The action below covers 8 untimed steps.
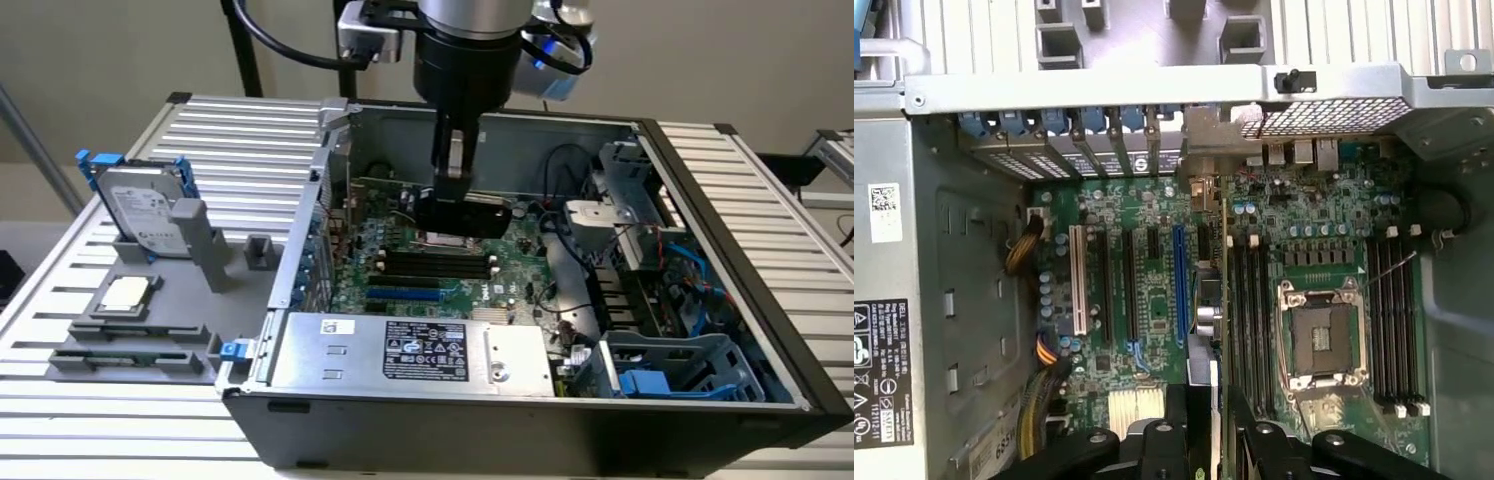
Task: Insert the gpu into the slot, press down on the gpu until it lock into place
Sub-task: 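Insert the gpu into the slot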
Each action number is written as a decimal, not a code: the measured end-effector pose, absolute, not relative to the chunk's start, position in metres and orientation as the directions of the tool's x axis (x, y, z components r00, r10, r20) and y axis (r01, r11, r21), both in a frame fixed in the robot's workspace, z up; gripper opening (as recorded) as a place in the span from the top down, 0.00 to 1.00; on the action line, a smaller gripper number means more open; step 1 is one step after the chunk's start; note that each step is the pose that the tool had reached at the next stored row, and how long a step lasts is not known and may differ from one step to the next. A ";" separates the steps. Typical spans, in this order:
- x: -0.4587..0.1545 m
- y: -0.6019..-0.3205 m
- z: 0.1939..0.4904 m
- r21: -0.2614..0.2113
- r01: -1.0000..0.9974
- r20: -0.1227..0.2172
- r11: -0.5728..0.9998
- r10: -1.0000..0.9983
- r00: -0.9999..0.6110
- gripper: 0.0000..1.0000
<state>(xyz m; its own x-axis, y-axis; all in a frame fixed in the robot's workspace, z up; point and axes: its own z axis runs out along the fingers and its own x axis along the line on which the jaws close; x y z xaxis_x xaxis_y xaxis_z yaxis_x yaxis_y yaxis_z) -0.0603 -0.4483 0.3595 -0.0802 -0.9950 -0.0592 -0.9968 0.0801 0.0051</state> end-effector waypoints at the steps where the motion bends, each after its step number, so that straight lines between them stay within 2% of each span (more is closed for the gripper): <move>1: -0.062 -0.449 0.358 0.005 -0.997 -0.059 0.079 -0.995 -0.079 0.74; 8: -0.067 -0.453 0.345 0.005 -0.998 -0.062 0.070 -0.996 -0.070 0.74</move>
